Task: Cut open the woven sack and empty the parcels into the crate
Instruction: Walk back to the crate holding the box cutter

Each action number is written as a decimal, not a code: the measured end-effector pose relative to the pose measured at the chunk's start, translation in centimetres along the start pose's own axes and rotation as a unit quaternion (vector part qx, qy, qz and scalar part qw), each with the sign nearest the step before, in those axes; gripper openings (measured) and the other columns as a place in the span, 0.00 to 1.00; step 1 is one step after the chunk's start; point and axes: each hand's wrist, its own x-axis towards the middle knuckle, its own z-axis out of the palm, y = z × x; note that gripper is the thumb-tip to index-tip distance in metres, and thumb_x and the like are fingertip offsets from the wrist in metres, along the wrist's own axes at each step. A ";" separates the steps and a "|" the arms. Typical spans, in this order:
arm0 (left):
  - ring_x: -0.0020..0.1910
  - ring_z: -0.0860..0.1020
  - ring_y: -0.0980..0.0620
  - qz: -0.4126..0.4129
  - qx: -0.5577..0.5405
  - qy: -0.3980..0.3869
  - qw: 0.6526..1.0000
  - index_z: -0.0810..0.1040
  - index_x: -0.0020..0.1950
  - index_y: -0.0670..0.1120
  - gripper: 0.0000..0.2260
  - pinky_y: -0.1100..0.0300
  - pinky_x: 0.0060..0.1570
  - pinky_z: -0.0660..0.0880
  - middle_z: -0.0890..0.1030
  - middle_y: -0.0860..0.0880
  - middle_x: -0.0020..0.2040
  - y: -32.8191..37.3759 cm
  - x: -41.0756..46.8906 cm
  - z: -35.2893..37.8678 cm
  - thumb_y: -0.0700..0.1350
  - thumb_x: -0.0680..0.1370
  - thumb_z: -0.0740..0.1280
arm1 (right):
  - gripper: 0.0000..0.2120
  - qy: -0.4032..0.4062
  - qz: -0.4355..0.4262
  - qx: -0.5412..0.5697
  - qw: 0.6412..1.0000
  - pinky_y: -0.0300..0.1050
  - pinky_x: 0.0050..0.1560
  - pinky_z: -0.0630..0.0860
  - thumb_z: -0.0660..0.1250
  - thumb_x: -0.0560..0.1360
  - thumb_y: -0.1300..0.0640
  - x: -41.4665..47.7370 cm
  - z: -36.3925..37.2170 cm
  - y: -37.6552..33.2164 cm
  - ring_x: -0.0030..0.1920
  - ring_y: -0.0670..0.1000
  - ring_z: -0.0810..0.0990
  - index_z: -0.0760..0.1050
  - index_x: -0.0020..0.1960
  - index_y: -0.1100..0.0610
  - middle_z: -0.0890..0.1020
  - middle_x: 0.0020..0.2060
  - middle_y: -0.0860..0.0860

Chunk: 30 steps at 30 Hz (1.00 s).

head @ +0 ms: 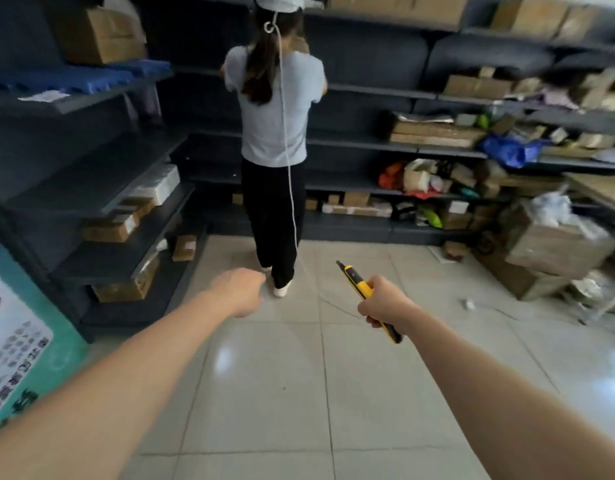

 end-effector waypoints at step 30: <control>0.66 0.72 0.45 0.371 0.047 -0.005 0.927 0.66 0.72 0.52 0.22 0.49 0.60 0.73 0.72 0.48 0.70 61.7 24.8 -4.9 0.53 0.78 0.62 | 0.10 0.283 0.244 0.056 0.926 0.54 0.41 0.84 0.65 0.75 0.58 4.2 -39.7 38.4 0.39 0.59 0.85 0.75 0.55 0.57 0.81 0.45 0.59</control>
